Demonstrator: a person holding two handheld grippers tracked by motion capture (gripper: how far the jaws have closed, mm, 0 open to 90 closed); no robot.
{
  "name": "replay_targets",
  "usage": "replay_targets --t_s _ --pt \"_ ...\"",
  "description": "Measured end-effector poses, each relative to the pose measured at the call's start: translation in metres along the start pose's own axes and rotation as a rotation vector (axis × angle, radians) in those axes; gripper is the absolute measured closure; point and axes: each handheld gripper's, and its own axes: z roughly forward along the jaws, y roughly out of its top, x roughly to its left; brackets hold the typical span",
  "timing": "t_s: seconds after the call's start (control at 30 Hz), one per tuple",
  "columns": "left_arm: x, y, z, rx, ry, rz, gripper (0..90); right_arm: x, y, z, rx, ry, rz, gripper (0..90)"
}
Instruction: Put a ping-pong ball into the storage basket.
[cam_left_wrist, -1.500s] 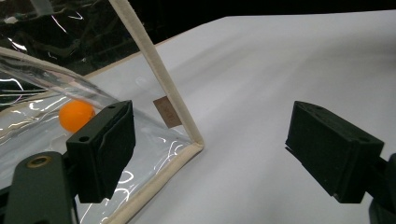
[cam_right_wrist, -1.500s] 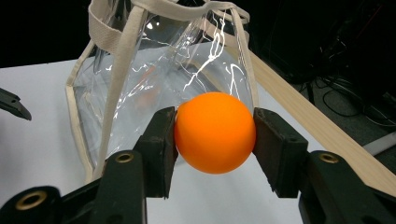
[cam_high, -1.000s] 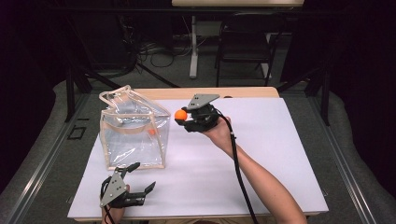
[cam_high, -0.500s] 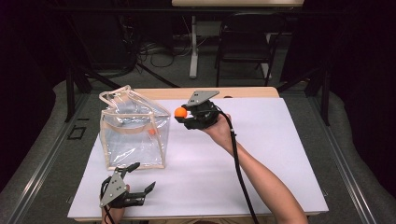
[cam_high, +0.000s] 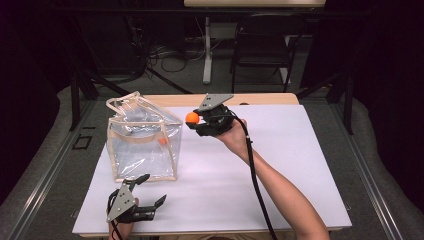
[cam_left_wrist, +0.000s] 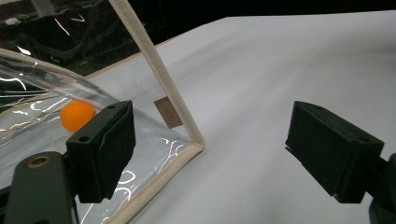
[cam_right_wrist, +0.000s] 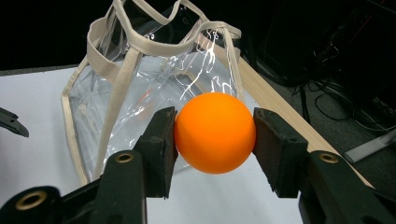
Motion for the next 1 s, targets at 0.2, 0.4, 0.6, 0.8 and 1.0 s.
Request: replay_targets --t_s 0.2,0.4,0.6,0.8,1.0 --pt "0.000 0.000 0.000 0.000 0.000 0.000 15.7 -0.001 0.003 0.000 0.003 -0.003 -0.001 50.8" --pt "0.000 0.000 0.000 -0.001 0.000 0.000 15.7 -0.002 0.006 0.001 0.008 -0.002 -0.004 50.8" --pt "0.000 0.000 0.000 -0.002 0.001 0.003 15.7 -0.003 0.010 0.003 0.015 -0.003 -0.009 50.8" --pt "0.000 0.000 0.000 -0.003 0.002 0.002 15.7 -0.004 0.014 0.003 0.016 -0.004 -0.010 50.8" --pt "0.000 0.000 0.000 -0.002 0.003 0.001 15.7 -0.006 0.018 0.003 0.018 -0.008 -0.012 50.8"
